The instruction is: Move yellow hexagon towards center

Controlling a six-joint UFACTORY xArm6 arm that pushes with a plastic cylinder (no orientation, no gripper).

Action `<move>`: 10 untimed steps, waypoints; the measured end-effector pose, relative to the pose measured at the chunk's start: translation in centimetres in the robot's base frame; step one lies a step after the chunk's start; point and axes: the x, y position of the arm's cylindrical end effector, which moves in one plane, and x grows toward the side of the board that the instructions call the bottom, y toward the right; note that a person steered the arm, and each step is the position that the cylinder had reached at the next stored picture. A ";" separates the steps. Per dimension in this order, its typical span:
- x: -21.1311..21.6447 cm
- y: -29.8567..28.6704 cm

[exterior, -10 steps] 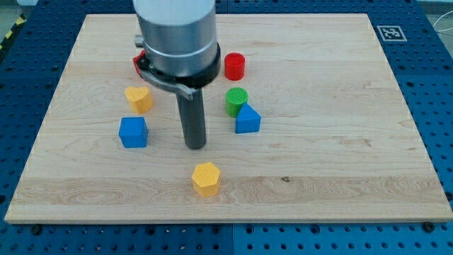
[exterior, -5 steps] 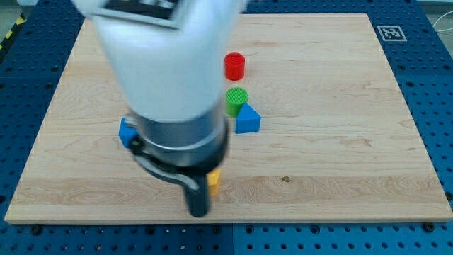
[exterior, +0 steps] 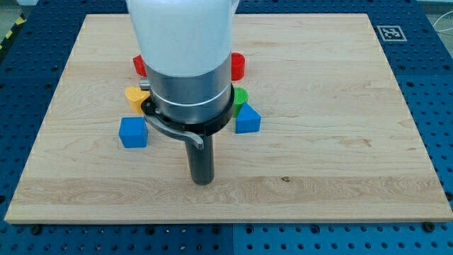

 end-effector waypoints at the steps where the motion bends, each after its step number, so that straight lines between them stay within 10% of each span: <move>1: 0.2 -2.2; 10: -5.5 4.5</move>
